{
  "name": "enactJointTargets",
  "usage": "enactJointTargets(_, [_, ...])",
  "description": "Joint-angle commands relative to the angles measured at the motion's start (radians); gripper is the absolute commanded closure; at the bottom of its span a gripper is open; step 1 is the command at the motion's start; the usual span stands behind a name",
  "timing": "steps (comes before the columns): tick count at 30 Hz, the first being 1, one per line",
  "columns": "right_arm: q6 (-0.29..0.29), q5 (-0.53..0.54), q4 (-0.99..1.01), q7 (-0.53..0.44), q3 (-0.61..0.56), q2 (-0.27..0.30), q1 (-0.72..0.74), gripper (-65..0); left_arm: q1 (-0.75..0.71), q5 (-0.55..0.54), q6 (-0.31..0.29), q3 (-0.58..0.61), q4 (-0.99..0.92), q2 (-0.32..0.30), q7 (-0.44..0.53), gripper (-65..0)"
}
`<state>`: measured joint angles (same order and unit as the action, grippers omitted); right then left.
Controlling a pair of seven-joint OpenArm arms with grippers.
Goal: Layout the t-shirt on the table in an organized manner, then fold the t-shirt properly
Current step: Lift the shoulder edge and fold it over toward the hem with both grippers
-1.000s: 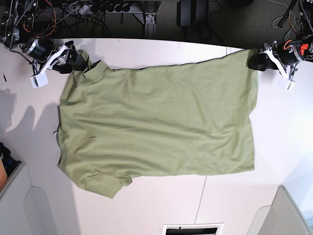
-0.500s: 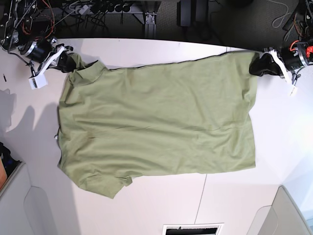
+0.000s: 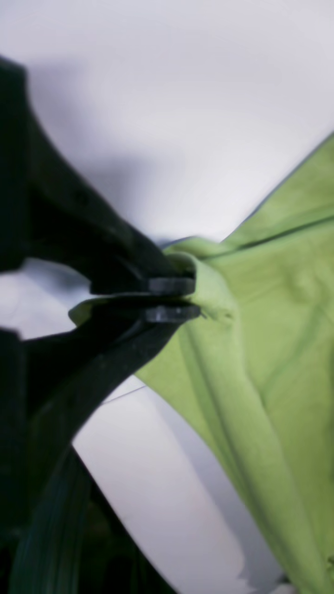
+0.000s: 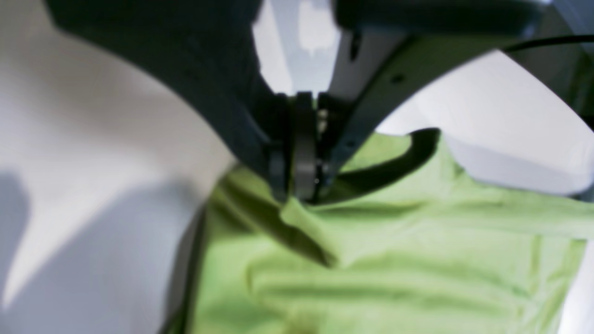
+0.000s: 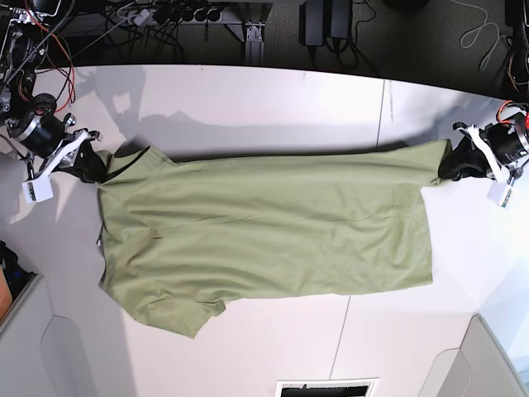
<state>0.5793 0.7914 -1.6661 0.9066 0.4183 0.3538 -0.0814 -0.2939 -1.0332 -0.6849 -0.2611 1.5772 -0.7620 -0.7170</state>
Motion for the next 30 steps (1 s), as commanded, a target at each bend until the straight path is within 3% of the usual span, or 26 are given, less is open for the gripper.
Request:
enactJointTargets(1, [0.002,0.008,-0.017,-0.022,0.008,0.016,0.029,0.0,0.021,-0.003,-0.013,-0.012,0.010,-0.023,0.035,0.0])
enactJointTargets(5, [0.002,-0.024,-0.011,-0.043,0.006,0.014,0.087,0.0,0.052,0.041,-0.013,0.002,-0.014,-0.022,0.071,0.0])
enactJointTargets(10, [0.002,-0.082,0.055,-0.071,-0.031,0.014,0.169,0.0,0.142,0.126,-0.013,0.103,-0.134,-0.022,0.178,0.0])
enactJointTargets(16, [0.001,-0.164,0.163,-0.129,-0.128,0.014,0.258,0.0,0.285,0.198,0.024,0.259,-0.234,-0.019,0.227,0.0])
enactJointTargets(22, [-0.001,-0.227,0.243,-0.146,-0.210,0.014,0.289,0.0,0.367,0.279,0.024,0.325,-0.304,0.014,0.249,-0.4])
enactJointTargets(23, [-0.008,-0.227,0.249,-0.142,-0.215,0.014,0.288,-2.7,0.367,0.280,0.024,0.327,-0.311,0.020,0.249,-5.2])
enactJointTargets(25, [-0.018,-0.227,0.252,-0.117,-0.214,0.014,0.280,-18.8,0.366,0.281,0.024,0.327,-0.317,0.028,0.245,-14.3])
enactJointTargets(26, [-0.022,-0.227,0.249,-0.108,-0.211,0.014,0.277,-23.6,0.366,0.283,0.024,0.327,-0.316,0.028,0.237,-16.8])
enactJointTargets(30, [-0.023,-0.205,0.210,-0.084,-0.153,0.014,0.261,-25.2,0.366,0.268,0.023,0.277,-0.292,0.027,0.203,-17.1])
